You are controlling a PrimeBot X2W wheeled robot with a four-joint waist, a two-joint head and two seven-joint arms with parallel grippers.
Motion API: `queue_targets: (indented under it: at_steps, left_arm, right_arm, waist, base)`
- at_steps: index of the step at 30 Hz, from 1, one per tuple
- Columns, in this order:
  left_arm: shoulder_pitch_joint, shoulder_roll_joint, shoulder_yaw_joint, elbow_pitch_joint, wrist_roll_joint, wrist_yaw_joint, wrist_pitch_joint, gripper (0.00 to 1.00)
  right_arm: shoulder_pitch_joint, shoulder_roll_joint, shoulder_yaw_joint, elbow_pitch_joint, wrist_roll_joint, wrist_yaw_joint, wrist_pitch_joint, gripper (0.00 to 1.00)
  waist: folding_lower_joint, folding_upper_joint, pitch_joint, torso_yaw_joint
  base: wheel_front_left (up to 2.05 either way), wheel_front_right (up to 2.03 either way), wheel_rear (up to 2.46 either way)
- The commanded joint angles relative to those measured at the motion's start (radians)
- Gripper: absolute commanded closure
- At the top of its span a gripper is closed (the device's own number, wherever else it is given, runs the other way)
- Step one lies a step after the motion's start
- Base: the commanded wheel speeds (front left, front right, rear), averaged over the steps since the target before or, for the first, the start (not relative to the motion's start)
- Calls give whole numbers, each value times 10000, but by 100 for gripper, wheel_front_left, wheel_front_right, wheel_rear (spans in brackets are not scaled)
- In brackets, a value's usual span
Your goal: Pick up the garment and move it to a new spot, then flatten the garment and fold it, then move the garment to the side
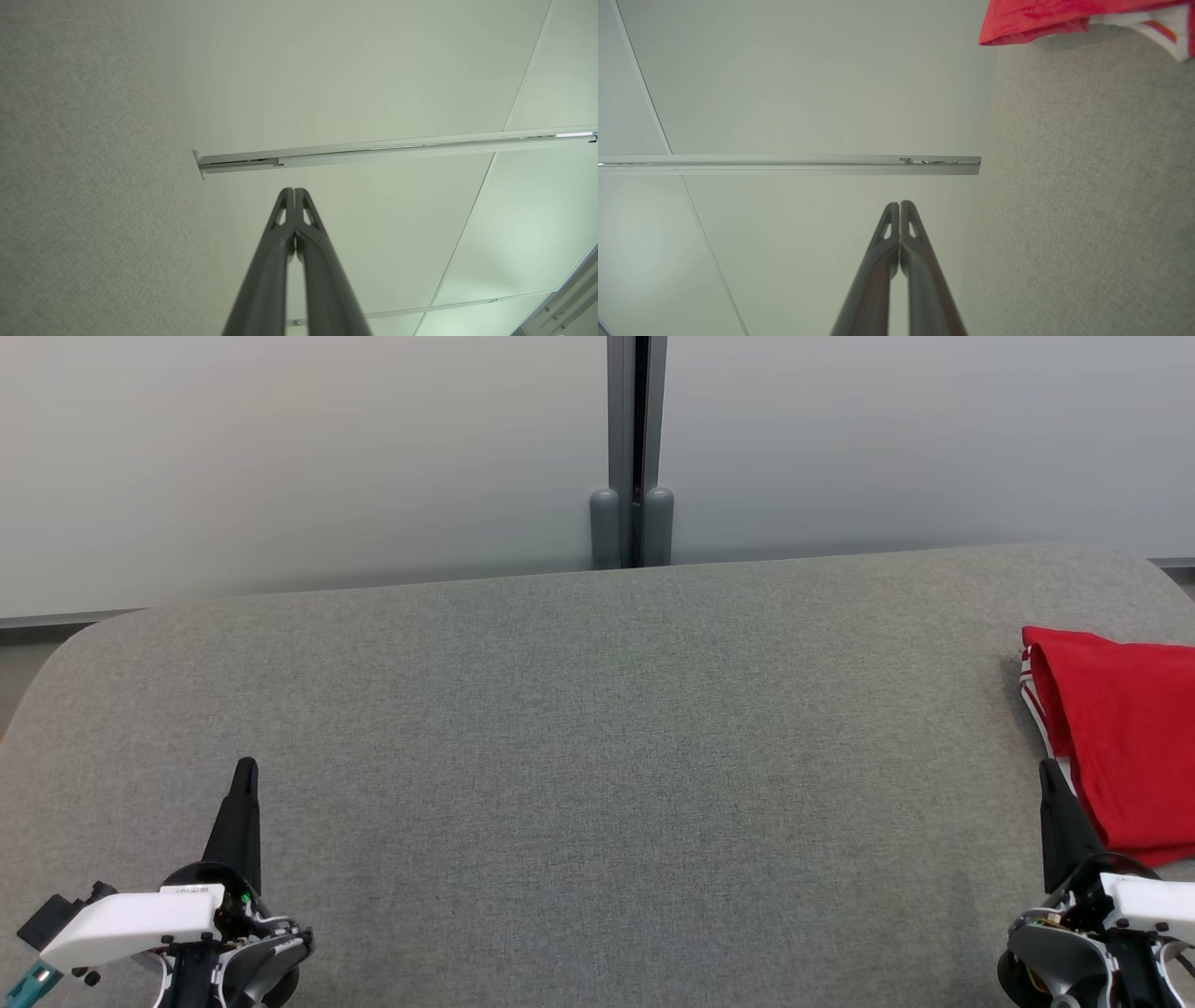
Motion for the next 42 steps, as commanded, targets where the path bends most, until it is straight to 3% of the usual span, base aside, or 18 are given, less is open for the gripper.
queue_targets:
  at_steps: [1,42]
  left_arm:
    - [-108,18,39,12,-19,-51,32,100]
    - [-107,20,33,8,-20,-51,27,100]
  right_arm:
    - [-121,-3,-6,13,58,4,42,100]
    - [-117,-4,1,12,61,4,27,100]
  waist:
    - [0,0,-1,0]
    - [0,0,-1,0]
  base:
    - [0,0,0]
    - [0,0,0]
